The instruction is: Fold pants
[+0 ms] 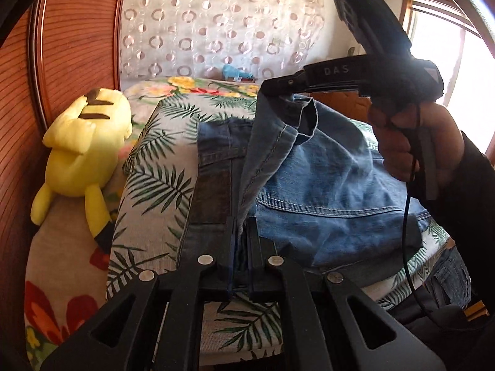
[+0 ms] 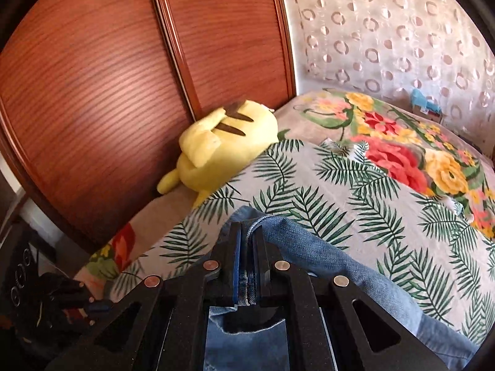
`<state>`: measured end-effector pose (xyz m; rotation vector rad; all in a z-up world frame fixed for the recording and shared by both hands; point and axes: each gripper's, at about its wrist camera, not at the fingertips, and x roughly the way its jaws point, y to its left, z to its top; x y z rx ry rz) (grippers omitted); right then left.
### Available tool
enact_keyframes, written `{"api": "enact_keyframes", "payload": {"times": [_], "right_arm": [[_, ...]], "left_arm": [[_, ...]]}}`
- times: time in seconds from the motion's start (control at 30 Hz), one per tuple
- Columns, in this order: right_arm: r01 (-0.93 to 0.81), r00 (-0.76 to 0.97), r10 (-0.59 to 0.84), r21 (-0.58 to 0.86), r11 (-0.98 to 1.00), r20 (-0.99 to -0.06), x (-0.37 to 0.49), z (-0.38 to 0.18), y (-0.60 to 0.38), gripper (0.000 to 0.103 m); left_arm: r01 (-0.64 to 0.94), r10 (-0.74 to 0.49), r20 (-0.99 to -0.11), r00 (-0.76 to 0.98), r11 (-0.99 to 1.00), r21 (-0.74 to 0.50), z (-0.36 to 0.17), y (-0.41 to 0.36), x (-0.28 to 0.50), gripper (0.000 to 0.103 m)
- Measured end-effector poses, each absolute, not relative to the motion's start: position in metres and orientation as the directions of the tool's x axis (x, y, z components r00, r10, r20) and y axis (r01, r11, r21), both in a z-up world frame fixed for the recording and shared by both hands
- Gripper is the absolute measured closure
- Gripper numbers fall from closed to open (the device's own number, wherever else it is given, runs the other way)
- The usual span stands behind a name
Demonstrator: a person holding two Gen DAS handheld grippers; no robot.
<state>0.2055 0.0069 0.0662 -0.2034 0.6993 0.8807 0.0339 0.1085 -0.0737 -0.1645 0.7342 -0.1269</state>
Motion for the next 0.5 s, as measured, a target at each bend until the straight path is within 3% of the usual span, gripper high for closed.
{"api": "enact_keyframes", "payload": {"times": [0.17,0.3,0.5], "right_arm": [[-0.754,0.459,0.599,0.068,0.653,-0.656,0.213,0.055,0.025,0.084],[-0.765,0.469,0.646,0.089,0.638,-0.602,0.204,0.068,0.012,0.051],[-0.722,0.540,0.605,0.046,0.690,-0.586,0.187,0.062,-0.038,0.049]], "left_arm": [[0.054,-0.173,-0.667,0.725,0.979,-0.195,-0.081,0.108,0.034,0.098],[0.044,-0.170,-0.673,0.720,0.979,-0.201,-0.082,0.109,0.033,0.097],[0.009,-0.129,-0.678,0.724,0.984,-0.177,-0.081,0.115,0.035,0.072]]}}
